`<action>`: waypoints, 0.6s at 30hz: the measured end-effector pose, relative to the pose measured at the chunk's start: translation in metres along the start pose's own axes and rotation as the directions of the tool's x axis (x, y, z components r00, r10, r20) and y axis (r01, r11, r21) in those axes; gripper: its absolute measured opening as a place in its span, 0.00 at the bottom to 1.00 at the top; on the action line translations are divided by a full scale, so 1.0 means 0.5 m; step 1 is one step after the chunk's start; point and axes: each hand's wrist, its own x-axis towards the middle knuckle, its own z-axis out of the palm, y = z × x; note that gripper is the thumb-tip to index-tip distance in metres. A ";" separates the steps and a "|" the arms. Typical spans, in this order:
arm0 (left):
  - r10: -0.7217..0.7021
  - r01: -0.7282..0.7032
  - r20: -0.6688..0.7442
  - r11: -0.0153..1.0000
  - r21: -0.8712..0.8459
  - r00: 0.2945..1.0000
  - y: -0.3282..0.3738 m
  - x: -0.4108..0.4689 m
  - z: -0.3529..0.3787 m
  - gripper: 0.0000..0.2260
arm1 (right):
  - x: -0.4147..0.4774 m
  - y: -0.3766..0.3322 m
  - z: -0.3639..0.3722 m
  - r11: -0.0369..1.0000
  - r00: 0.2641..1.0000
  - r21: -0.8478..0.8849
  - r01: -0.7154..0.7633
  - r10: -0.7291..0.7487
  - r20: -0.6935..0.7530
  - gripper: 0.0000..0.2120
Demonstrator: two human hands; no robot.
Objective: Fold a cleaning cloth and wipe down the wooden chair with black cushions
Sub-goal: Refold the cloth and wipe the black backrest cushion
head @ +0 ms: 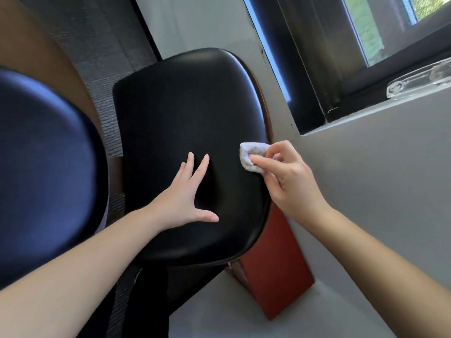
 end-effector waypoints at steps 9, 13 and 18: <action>-0.039 0.038 0.052 0.999 0.013 0.998 -0.007 -0.051 0.047 0.61 | -0.042 -0.031 0.028 0.989 0.982 0.026 -0.143 0.145 -0.123 0.16; -0.059 0.060 0.028 0.998 -0.021 0.998 -0.007 -0.070 0.062 0.59 | -0.164 -0.092 0.044 0.986 0.985 0.059 -0.158 0.162 -0.067 0.16; -0.056 0.057 0.025 0.998 -0.025 0.998 -0.014 -0.079 0.067 0.59 | -0.148 -0.082 0.055 0.967 0.953 0.093 -0.238 0.251 -0.171 0.16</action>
